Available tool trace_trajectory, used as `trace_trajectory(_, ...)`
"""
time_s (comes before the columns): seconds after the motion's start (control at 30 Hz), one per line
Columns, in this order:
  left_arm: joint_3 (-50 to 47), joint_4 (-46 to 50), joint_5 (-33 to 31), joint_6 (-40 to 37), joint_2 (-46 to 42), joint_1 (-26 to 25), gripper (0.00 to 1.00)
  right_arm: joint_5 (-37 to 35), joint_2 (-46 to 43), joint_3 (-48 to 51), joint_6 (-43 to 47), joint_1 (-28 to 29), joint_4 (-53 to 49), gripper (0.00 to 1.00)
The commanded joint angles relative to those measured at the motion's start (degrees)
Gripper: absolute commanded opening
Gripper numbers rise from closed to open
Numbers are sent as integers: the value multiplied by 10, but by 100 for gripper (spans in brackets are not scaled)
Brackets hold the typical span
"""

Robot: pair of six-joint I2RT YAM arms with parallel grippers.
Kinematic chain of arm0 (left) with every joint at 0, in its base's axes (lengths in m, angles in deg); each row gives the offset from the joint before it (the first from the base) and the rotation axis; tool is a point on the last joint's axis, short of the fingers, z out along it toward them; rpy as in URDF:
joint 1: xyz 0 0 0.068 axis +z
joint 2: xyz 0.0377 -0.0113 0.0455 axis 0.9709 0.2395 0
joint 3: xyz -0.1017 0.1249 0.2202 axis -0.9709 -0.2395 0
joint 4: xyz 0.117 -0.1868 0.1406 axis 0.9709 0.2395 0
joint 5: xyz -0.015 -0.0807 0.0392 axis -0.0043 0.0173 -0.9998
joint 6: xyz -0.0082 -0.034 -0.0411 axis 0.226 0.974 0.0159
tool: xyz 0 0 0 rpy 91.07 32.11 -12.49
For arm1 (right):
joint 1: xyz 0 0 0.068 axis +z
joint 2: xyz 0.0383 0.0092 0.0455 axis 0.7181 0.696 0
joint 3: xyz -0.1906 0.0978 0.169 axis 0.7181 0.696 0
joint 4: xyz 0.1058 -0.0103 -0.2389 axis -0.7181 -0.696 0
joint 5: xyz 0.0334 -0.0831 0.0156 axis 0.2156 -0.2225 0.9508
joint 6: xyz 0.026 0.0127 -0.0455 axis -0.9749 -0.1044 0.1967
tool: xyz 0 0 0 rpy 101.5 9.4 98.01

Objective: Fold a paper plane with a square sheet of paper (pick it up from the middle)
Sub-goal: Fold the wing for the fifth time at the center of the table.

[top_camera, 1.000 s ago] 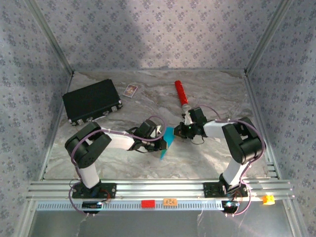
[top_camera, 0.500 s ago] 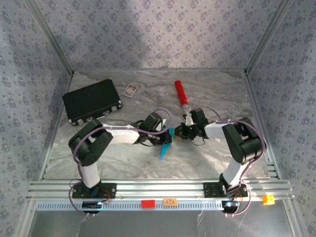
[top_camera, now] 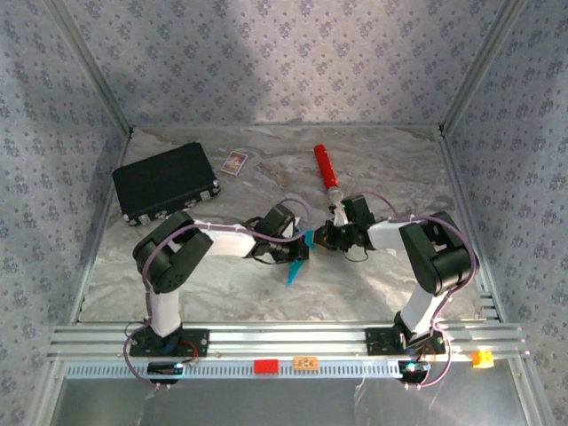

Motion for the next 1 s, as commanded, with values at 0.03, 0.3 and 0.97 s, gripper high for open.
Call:
trace_trajectory(0.03,-32,74,-5,-25,-33,-13,6,-52,15,15,1,-9,-46,6)
trace_trajectory(0.3,-65,125,-6,-59,-78,-24,9,-54,16,15,1,-9,-48,6)
trace_trajectory(0.97,-153,137,-40,-50,-190,-57,9,-54,14,14,-3,-10,-51,7)
